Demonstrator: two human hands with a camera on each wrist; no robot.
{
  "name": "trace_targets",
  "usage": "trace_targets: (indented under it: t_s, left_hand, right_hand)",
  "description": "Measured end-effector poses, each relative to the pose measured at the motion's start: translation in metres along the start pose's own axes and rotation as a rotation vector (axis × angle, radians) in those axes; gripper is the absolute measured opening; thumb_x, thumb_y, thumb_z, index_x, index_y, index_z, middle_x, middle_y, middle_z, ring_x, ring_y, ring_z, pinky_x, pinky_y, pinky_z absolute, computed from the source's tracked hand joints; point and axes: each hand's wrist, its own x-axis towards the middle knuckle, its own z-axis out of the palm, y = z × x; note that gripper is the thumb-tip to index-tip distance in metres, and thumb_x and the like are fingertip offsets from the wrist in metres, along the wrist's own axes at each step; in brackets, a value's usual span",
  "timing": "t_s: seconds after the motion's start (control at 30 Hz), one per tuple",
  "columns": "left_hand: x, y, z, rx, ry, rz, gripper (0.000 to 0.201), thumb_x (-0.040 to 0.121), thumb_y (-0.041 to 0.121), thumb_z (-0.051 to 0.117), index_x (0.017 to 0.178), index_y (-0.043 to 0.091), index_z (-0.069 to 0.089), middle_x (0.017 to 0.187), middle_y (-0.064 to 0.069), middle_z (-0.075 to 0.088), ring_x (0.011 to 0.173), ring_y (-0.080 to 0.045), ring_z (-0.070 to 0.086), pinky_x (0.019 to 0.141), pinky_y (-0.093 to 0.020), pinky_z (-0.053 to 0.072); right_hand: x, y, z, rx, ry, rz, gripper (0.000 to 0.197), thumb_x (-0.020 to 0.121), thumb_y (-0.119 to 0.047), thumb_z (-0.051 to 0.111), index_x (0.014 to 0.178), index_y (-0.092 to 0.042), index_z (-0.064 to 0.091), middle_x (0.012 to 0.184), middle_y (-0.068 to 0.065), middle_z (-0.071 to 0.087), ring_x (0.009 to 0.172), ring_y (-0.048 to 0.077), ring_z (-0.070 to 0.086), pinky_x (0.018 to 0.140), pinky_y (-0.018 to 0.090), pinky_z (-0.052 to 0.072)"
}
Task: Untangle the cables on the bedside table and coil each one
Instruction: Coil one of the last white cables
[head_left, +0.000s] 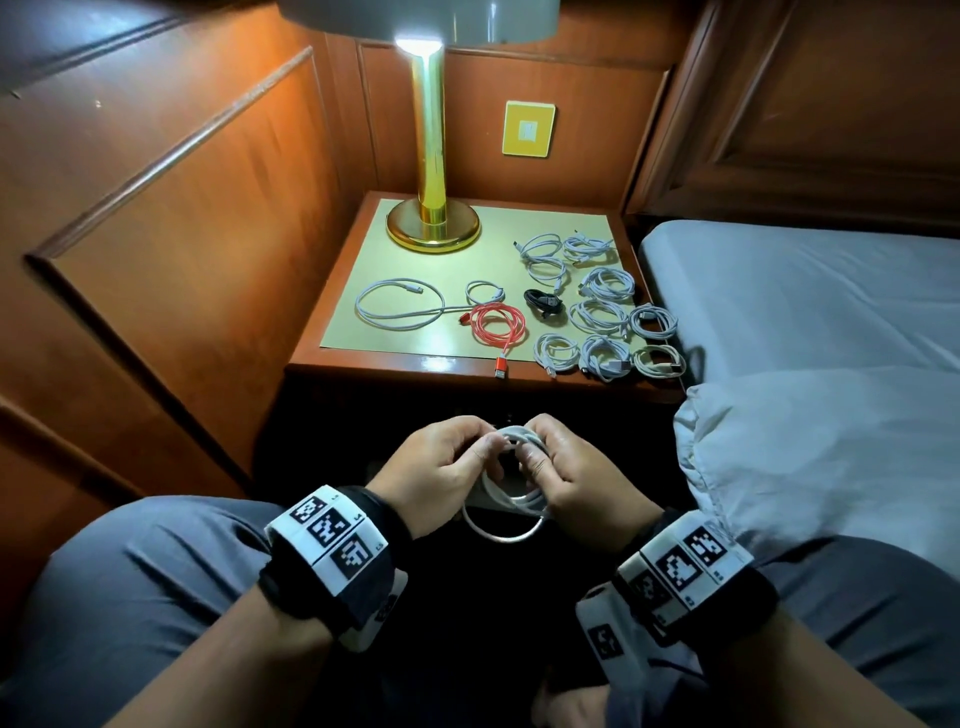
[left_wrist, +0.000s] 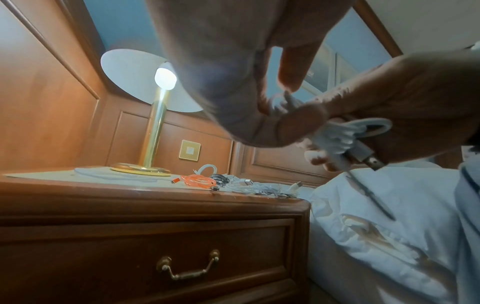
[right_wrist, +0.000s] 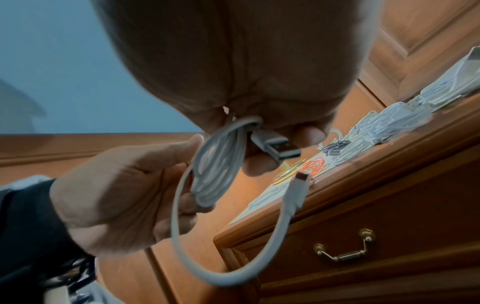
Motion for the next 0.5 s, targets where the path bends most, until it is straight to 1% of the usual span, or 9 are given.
trace_targets:
  t_s: [0.03,0.07,0.13,0.2,0.23,0.3,0.37,0.43,0.5]
  left_hand:
    - [0.000,0.000,0.002,-0.036,-0.023,-0.030,0.022,0.102,0.028,0.055,0.089,0.015,0.068,0.065,0.012,0.064,0.052,-0.006,0.057,0.049,-0.020,0.045]
    - [-0.001,0.001,0.004,-0.092,-0.039,-0.063,0.025,0.102,0.028,0.054,0.085,0.014,0.066,0.064,0.010,0.062,0.051,-0.012,0.055,0.047,-0.026,0.044]
    - [0.001,-0.001,0.006,-0.213,-0.050,-0.093,0.029,0.099,0.035,0.052,0.080,0.014,0.062,0.066,0.004,0.059,0.059,-0.020,0.053,0.055,-0.034,0.044]
    - [0.002,-0.003,0.009,-0.268,-0.045,-0.086,0.028,0.099,0.032,0.049,0.077,0.017,0.058,0.068,0.007,0.057,0.066,-0.013,0.052,0.065,-0.032,0.043]
    - [0.003,-0.004,0.010,-0.258,-0.025,-0.084,0.029,0.101,0.030,0.048,0.076,0.018,0.057,0.069,0.008,0.057,0.067,-0.011,0.051,0.067,-0.032,0.043]
    - [0.004,-0.005,0.011,-0.194,0.056,-0.093,0.032,0.101,0.033,0.046,0.075,0.017,0.056,0.071,0.005,0.058,0.068,-0.011,0.053,0.070,-0.037,0.043]
    - [0.007,-0.005,0.008,-0.206,0.204,-0.113,0.033,0.105,0.029,0.044,0.077,0.015,0.055,0.070,0.004,0.058,0.065,-0.006,0.053,0.069,-0.033,0.043]
    - [0.010,0.000,0.004,-0.367,0.362,-0.150,0.031,0.108,0.021,0.039,0.082,0.012,0.054,0.067,0.005,0.056,0.060,-0.005,0.051,0.067,-0.029,0.042]
    - [0.013,0.008,0.000,-0.584,0.446,-0.177,0.028,0.109,0.019,0.035,0.089,0.009,0.052,0.065,0.004,0.052,0.058,-0.009,0.048,0.062,-0.032,0.041]
  right_hand:
    - [0.000,0.000,0.001,-0.002,-0.001,-0.007,0.011,0.104,-0.024,0.048,0.101,-0.015,0.054,0.081,-0.005,0.058,0.069,0.001,0.055,0.071,0.033,0.048]
    - [0.001,0.001,0.002,0.002,0.003,-0.013,0.011,0.104,-0.024,0.048,0.102,-0.015,0.055,0.081,-0.006,0.058,0.069,0.000,0.055,0.071,0.032,0.048]
    - [0.002,0.002,0.002,0.025,0.013,-0.022,0.010,0.104,-0.021,0.048,0.103,-0.014,0.055,0.083,-0.006,0.059,0.071,-0.001,0.055,0.072,0.030,0.047]
    - [0.004,0.003,0.004,0.059,0.021,-0.026,0.010,0.104,-0.021,0.049,0.102,-0.014,0.056,0.084,-0.007,0.059,0.071,-0.003,0.055,0.071,0.026,0.048]
    - [0.004,0.003,0.004,0.078,0.029,-0.027,0.012,0.103,-0.024,0.050,0.103,-0.014,0.057,0.085,-0.007,0.060,0.073,-0.003,0.057,0.071,0.023,0.048]
    - [0.005,0.005,0.004,0.092,0.082,-0.015,0.027,0.097,-0.040,0.052,0.108,-0.016,0.059,0.094,-0.004,0.063,0.084,0.001,0.061,0.078,0.022,0.049]
    - [0.006,0.010,0.001,0.098,0.159,0.041,0.041,0.092,-0.052,0.051,0.116,-0.020,0.059,0.108,0.000,0.063,0.100,0.009,0.062,0.090,0.029,0.050]
    - [0.006,0.013,0.000,0.144,0.185,0.118,0.040,0.093,-0.054,0.053,0.118,-0.024,0.059,0.111,0.000,0.064,0.105,0.011,0.062,0.097,0.035,0.050]
    - [0.004,0.011,0.003,0.188,0.117,0.160,0.032,0.095,-0.051,0.055,0.113,-0.026,0.063,0.108,-0.002,0.069,0.104,0.011,0.064,0.100,0.039,0.049]
